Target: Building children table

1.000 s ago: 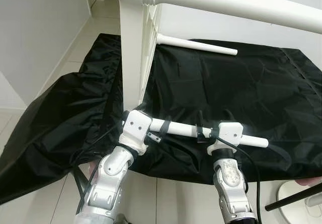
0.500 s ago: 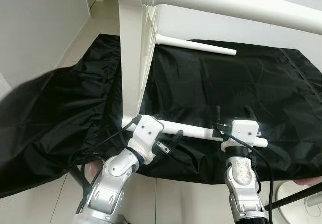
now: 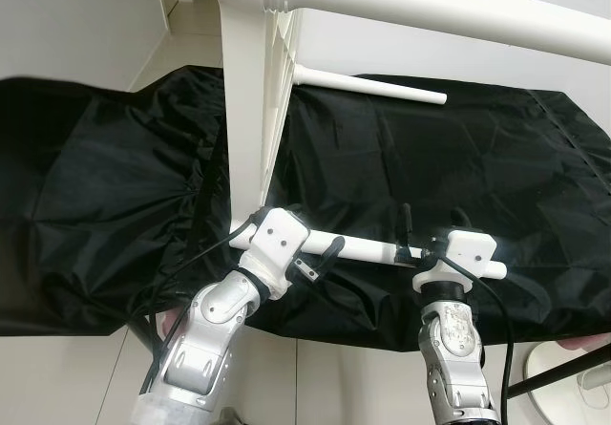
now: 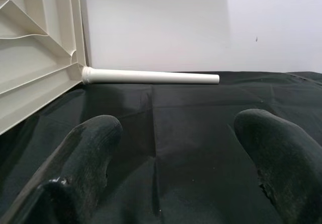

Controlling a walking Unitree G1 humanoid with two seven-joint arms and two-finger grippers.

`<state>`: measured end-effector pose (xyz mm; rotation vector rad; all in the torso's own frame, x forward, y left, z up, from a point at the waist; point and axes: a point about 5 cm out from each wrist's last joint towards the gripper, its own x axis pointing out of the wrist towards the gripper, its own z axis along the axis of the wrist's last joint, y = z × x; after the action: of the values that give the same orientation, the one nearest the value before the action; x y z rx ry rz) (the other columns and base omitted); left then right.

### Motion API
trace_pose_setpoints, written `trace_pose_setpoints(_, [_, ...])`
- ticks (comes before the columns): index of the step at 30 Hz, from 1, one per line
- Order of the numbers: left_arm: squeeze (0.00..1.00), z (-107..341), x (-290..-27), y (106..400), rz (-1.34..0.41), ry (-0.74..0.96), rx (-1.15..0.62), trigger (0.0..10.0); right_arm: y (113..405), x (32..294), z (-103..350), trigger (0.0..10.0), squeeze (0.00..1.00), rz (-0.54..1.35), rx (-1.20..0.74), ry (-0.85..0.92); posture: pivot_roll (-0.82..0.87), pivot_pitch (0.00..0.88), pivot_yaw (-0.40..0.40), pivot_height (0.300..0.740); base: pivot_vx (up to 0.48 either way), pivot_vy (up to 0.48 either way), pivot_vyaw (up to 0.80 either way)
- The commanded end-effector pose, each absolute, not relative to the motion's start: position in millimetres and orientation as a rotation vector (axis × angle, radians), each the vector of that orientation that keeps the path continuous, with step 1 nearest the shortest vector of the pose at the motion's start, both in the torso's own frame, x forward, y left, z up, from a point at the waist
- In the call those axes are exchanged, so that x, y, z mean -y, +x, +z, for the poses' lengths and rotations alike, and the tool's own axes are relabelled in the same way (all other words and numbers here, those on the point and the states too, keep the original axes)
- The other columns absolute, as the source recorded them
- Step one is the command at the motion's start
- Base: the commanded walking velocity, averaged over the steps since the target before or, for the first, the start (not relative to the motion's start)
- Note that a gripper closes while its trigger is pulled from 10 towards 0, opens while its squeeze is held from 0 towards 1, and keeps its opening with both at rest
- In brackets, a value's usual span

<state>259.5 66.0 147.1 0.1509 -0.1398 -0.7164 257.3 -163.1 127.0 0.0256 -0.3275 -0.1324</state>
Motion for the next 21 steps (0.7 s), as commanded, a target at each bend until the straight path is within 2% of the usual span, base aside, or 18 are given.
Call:
trace_pose_setpoints(1, [0.00, 150.8, -72.6, 261.9, -0.591, 0.148, 0.172, 10.0, 258.1, 164.1, 124.6, 10.0, 0.00, -0.132, 0.310, 0.032, 0.01, 0.014, 0.004, 0.740, 0.000, 0.000, 0.00])
trace_pose_setpoints(21, [0.00, 148.1, -73.9, 254.9, -0.567, 0.150, 0.178, 10.0, 258.7, 159.8, 133.4, 10.0, 0.00, -0.065, 0.350, -0.054, 0.03, 0.003, -0.011, 0.740, 0.000, 0.000, 0.00])
